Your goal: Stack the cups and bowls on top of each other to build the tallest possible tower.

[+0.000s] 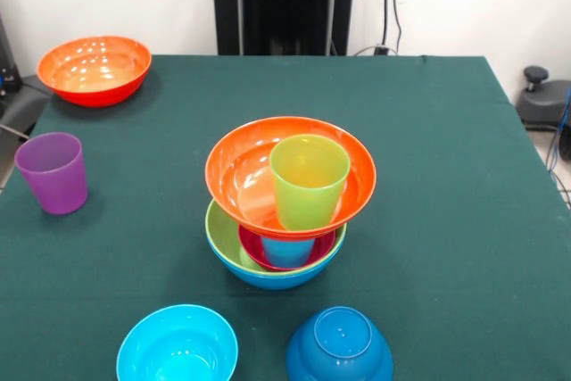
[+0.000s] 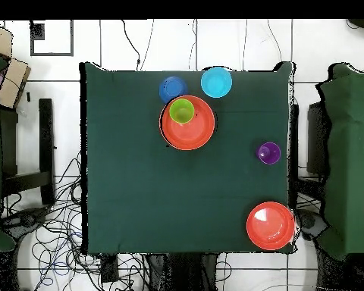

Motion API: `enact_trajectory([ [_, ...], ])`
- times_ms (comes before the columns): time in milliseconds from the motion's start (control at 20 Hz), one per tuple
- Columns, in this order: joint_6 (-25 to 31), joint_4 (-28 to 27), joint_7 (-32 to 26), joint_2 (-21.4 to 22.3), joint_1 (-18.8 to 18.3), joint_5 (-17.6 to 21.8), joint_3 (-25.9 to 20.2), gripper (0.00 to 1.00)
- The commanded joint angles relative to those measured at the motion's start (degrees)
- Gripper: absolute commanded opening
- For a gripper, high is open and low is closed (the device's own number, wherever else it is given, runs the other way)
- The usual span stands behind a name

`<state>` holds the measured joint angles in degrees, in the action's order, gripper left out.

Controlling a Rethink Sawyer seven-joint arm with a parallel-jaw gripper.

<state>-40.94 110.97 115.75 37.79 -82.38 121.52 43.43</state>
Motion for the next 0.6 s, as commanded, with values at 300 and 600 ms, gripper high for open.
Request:
enact_trajectory([
  [300,17.6,11.9,-22.2,0.0,-3.6,-3.9,-24.0,1.0],
  [600,20.0,15.6,-19.7,4.0,-2.8,-3.0,-26.6,1.0],
])
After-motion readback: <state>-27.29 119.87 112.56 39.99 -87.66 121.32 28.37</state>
